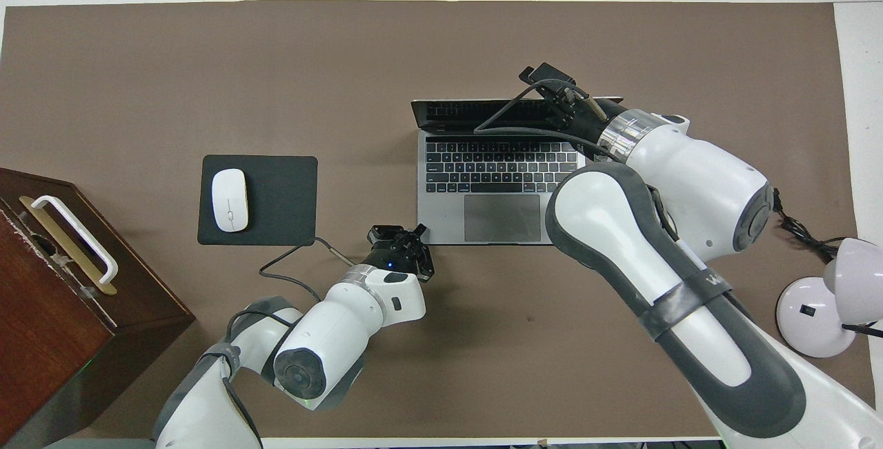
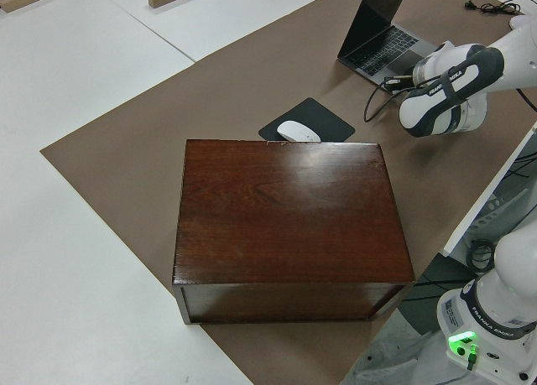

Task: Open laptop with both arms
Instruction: 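Lift the laptop lid upward and away with the right gripper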

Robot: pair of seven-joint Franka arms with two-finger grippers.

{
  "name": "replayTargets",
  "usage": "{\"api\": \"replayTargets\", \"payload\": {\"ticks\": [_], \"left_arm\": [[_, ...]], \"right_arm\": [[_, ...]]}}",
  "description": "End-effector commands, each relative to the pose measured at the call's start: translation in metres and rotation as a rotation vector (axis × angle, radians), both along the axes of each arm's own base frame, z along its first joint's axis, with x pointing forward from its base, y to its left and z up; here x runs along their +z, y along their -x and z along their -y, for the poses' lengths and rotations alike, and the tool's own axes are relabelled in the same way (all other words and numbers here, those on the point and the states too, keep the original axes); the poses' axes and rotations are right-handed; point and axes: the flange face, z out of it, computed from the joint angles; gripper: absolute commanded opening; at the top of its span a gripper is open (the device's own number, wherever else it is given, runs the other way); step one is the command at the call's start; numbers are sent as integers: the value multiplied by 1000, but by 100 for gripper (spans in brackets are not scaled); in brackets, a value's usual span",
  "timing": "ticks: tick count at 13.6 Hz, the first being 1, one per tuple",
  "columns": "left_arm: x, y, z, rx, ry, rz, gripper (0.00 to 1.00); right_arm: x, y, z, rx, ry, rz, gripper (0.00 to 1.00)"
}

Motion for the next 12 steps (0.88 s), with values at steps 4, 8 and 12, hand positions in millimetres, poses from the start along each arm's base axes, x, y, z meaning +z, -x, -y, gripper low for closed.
{"api": "replayTargets", "payload": {"ticks": [4,8,12], "left_arm": [[-16,-4,3,-19,-20,1,0],[-16,-4,2,-18,-20,1,0],[-16,-4,3,-19,-20,1,0]], "right_arm": [[11,-29,6,16,32,64,100],[8,-29,-3,18,22,55,100],[66,-7,-45,51,-27,142,100]]}}
